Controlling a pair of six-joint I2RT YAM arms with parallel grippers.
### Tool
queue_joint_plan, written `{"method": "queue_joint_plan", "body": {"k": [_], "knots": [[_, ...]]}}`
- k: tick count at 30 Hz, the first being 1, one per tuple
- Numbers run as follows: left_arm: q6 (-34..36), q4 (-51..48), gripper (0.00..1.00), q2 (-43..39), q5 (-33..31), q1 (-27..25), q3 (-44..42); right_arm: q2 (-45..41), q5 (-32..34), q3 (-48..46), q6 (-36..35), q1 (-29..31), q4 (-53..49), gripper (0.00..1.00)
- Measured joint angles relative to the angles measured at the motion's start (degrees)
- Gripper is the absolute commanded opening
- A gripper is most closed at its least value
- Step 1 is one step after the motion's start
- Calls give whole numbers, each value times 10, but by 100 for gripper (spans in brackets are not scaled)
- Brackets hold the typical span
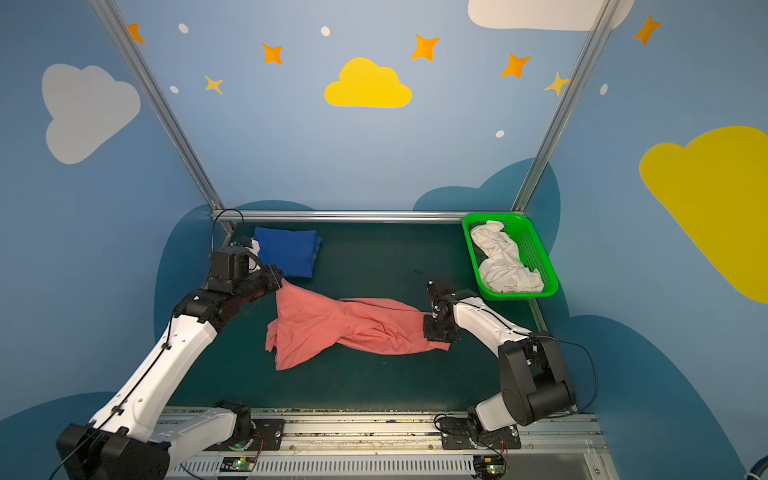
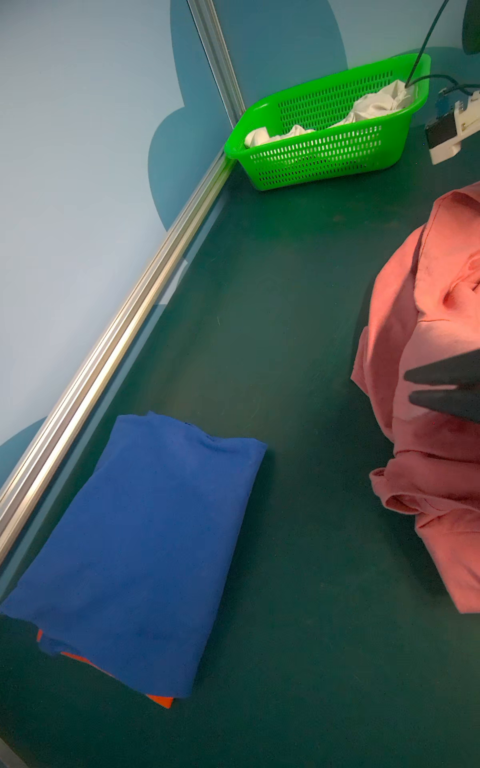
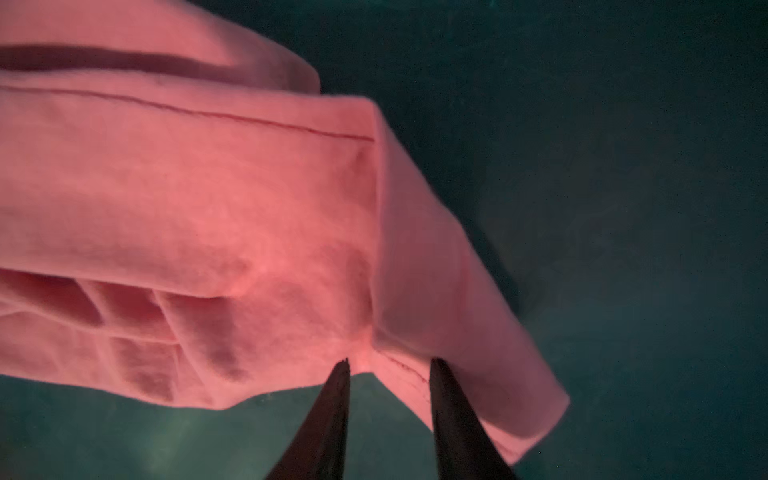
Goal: Fold and stack the t-shirts
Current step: 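Release the right gripper and regrasp the pink t-shirt's hem edge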
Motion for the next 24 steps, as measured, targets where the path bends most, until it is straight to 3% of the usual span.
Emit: {"method": "queue_joint_plan", "body": {"k": [5, 24], "knots": [[0, 0, 5, -6, 0, 0, 0, 26, 1, 0, 2, 0, 11, 40], [9, -1, 5, -10, -27, 1, 0, 21, 25, 0, 7, -12, 13, 16]]}}
